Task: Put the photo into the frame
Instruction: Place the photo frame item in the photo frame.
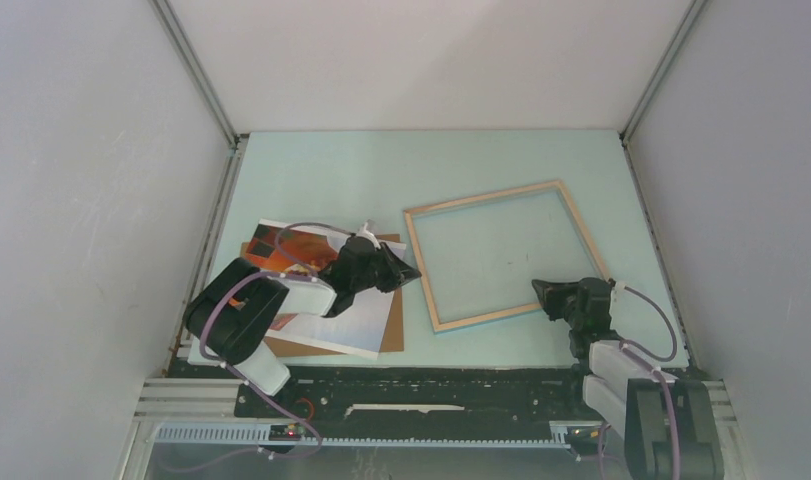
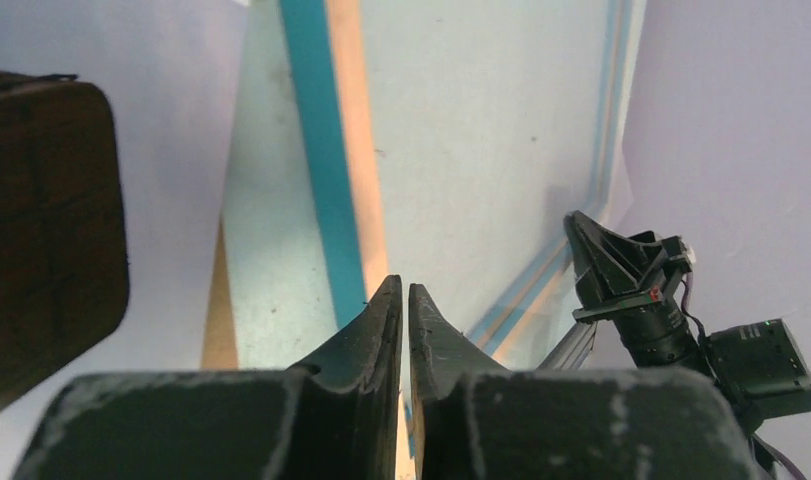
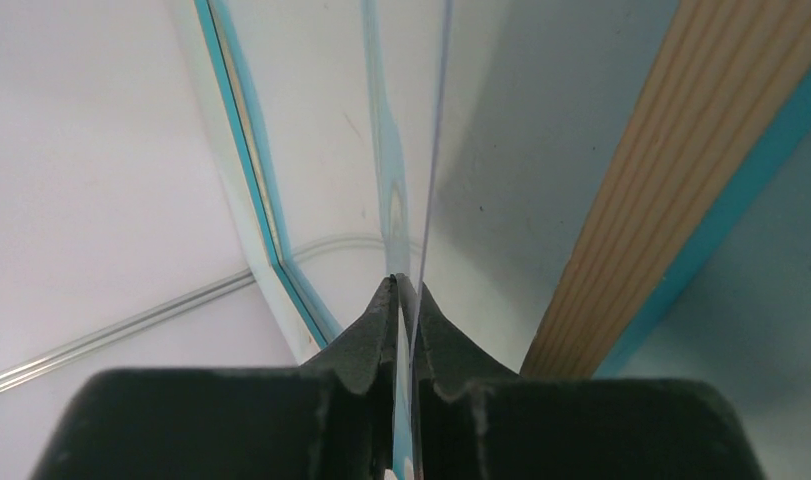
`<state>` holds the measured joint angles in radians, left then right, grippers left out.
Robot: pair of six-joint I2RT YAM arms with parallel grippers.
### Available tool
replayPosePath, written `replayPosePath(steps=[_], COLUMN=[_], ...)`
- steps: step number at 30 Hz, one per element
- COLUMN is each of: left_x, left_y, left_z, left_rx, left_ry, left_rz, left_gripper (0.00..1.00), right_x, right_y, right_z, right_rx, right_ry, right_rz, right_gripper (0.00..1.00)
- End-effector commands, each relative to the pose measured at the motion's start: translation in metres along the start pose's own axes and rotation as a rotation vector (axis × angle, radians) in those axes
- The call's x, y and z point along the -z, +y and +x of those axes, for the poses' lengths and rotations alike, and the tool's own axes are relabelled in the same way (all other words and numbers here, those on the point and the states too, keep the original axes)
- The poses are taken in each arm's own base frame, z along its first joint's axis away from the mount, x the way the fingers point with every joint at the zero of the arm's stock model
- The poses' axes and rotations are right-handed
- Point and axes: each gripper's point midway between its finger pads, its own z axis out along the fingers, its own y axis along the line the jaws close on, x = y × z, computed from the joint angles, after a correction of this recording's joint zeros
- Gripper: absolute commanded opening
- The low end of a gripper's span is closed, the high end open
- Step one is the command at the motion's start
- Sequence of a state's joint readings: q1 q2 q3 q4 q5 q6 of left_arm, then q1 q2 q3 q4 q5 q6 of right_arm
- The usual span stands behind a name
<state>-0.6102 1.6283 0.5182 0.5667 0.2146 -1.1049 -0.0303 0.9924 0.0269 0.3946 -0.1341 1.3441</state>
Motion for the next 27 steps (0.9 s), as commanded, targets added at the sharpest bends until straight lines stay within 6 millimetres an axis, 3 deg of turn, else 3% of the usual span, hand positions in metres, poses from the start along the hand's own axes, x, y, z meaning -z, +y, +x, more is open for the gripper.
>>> replayPosePath(steps=[1,8,18,23,27], left_x=[0.01,0.018,0.038,0.043,0.043], left_y=[-0.017,-0.031,-0.048,-0.052,-0.051], left_z=[-0.006,-0.001,-0.004,-0.003,-0.002], left_rx=[-0.081,-0.097,-0.154,-0.17,-0.169], left_ry=[-0.034,-0.026,-0.056,-0.052,-0.045], left_rz=[0.026,0.058,0.083,0.084,0.085], left_gripper=[0.13,0.14,0.18,0.19,0.19], right_x=[0.003,0.006,0.011,0.014,0.016], right_y=[-0.005,-0.01,-0.017,-0.022,-0.024], right_z=[0.007,0.01,0.011,0.011,0.014], right_rx=[0.032,0.053,0.096,0.113,0.115], right_ry=[0.016,0.019,0.043,0.056,0.081], right_rz=[0.06,0.112,0.225,0.289,0.331], right_gripper=[0.15,0.32,0.64,0.76,0.8])
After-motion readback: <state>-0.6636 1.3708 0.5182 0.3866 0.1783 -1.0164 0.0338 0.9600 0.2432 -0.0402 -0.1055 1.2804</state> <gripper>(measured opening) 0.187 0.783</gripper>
